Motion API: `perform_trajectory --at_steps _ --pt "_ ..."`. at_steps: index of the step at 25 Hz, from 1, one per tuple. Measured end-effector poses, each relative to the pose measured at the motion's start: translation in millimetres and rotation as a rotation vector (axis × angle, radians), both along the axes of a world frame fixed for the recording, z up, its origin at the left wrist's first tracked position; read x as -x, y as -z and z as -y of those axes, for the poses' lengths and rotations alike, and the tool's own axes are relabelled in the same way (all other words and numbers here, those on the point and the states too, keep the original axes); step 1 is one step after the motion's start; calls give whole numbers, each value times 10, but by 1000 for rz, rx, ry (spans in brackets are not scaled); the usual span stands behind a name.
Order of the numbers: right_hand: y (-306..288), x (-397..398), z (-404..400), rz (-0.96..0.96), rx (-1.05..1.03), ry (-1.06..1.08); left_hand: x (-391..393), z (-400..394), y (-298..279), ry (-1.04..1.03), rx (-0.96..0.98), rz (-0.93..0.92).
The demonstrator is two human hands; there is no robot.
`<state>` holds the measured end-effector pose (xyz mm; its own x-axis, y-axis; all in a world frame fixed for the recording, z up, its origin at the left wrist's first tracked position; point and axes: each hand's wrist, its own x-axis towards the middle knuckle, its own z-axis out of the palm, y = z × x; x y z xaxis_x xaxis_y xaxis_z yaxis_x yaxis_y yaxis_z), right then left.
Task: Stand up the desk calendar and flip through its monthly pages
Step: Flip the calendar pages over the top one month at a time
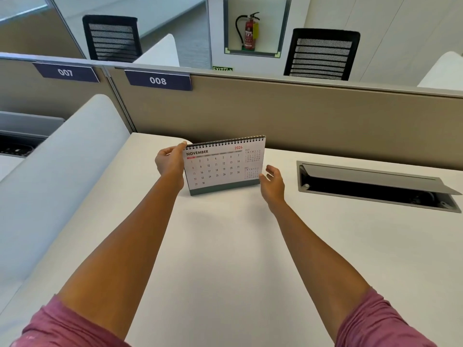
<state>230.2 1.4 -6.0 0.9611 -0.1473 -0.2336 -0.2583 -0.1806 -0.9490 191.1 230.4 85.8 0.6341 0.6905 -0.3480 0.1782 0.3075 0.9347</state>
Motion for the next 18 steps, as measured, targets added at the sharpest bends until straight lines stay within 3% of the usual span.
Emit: perform_trajectory --at_steps 4,9,13,18 --pt "70 30 -43 -43 140 -116 9 -27 18 9 -67 -1" --pt "74 154 -53 15 155 -149 -4 -13 28 9 -75 1" --pt "93 262 -30 35 78 -57 10 6 18 1 -63 -5" --pt "62 301 -24 68 -23 203 35 12 -23 8 -22 8"
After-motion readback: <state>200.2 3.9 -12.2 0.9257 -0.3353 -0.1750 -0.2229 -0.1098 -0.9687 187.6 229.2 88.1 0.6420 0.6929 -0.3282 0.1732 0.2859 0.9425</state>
